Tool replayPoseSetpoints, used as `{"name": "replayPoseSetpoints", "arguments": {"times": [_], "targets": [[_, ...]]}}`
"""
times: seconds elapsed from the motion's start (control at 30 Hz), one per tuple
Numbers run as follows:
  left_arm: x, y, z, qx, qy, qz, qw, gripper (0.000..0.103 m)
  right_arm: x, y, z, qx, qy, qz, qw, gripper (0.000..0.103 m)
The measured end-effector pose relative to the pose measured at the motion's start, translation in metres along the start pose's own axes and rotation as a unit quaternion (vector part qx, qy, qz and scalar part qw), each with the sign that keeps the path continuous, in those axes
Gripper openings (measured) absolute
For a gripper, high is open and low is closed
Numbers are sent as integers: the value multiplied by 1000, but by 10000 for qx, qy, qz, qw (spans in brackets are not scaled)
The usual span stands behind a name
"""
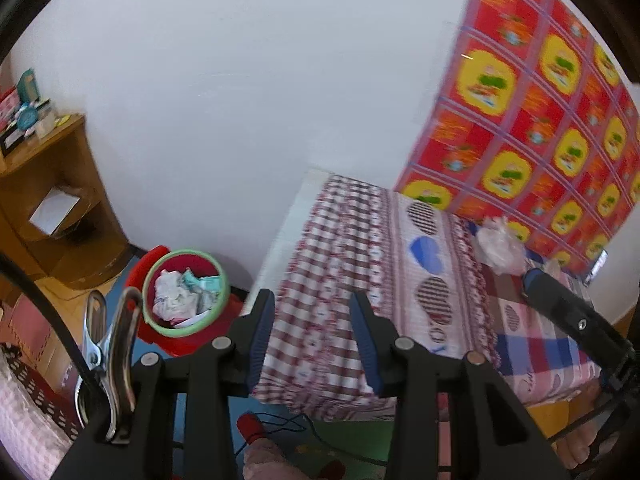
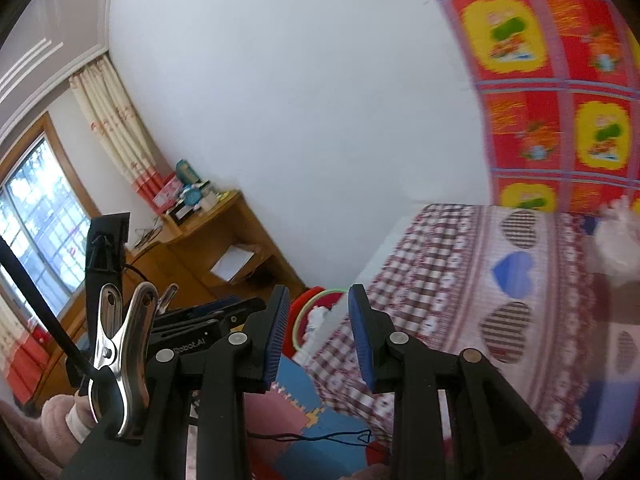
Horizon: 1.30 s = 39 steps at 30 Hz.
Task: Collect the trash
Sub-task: 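Move both grippers from the bucket back to the clear plastic bag on the bed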
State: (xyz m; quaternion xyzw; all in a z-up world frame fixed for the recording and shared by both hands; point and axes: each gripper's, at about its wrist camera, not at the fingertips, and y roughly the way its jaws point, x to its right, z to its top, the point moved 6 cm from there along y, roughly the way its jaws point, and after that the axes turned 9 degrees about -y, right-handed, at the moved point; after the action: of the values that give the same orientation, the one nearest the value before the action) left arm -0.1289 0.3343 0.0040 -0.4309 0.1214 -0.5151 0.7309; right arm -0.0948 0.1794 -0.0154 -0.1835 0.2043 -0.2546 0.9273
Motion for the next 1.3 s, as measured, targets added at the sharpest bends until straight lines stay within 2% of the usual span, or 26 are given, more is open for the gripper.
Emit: {"name": "replayPoseSetpoints", "arguments": {"times": [0.23, 0.53, 0.83, 0.97, 1.2, 1.3], "targets": [[67, -7, -15, -64, 449, -318, 9985, 41, 35, -57, -16, 270, 218, -411, 9986, 34], [140, 10, -16, -307, 996, -831, 9911, 41, 92, -114, -33, 528, 797, -1127, 9890, 34], [205, 50, -9, -535, 1406, -1372, 9791, 41, 158, -143, -35, 611, 1284, -1895, 9715, 35], [225, 68, -3, -588, 1568, -1485, 9746, 41, 183, -147, -33, 662, 1417, -2174, 9635, 35], [261, 101, 4, -917, 1700, -1674, 9668, 41, 226, -159, -27, 692, 1635, -2601, 9491, 36], [276, 111, 4, -1006, 1699, -1686, 9657, 41, 243, -165, -20, 709, 1661, -2668, 9467, 45]]}}
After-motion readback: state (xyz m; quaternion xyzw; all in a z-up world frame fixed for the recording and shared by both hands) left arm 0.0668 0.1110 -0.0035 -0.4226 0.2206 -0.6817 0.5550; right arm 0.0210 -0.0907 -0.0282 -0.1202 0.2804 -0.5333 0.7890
